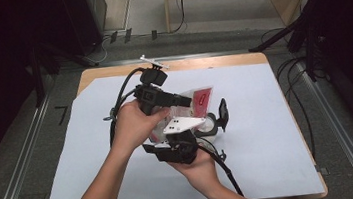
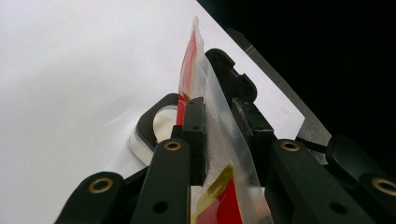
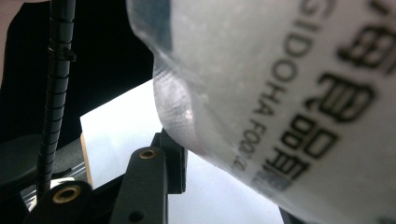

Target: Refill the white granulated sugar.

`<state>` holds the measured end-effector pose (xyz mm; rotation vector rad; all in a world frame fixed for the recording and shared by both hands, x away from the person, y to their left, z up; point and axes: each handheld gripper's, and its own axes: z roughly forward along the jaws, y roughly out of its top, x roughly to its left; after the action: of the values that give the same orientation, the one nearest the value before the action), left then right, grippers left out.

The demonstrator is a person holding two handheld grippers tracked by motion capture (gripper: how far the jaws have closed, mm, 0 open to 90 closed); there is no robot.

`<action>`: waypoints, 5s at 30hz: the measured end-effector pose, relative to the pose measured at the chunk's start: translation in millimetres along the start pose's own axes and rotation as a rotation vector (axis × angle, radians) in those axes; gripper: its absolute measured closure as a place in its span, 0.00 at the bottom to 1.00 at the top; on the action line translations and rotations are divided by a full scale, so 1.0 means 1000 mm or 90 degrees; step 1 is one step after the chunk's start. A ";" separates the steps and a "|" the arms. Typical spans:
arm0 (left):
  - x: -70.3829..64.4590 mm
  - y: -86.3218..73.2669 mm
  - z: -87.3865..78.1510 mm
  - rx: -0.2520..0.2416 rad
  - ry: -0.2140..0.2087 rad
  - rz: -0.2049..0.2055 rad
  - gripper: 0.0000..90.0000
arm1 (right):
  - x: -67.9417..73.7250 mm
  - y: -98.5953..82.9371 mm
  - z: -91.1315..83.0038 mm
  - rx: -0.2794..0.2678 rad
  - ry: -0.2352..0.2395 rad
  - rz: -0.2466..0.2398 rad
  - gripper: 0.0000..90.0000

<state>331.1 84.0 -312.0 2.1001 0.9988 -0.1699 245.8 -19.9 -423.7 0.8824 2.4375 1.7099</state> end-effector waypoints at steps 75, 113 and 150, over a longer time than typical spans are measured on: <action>-0.004 0.000 0.004 0.011 0.006 0.007 0.86 | 0.001 -0.005 0.001 -0.011 -0.003 0.006 0.71; -0.006 0.001 0.003 0.014 0.009 0.007 0.85 | 0.002 -0.003 0.000 -0.012 0.004 0.012 0.71; -0.003 0.001 0.002 0.015 0.001 -0.014 0.85 | 0.002 -0.001 0.001 -0.001 0.010 0.020 0.71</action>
<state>330.8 80.5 -311.6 2.1114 1.0258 -0.1927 243.7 -18.7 -424.5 0.9149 2.4452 1.7352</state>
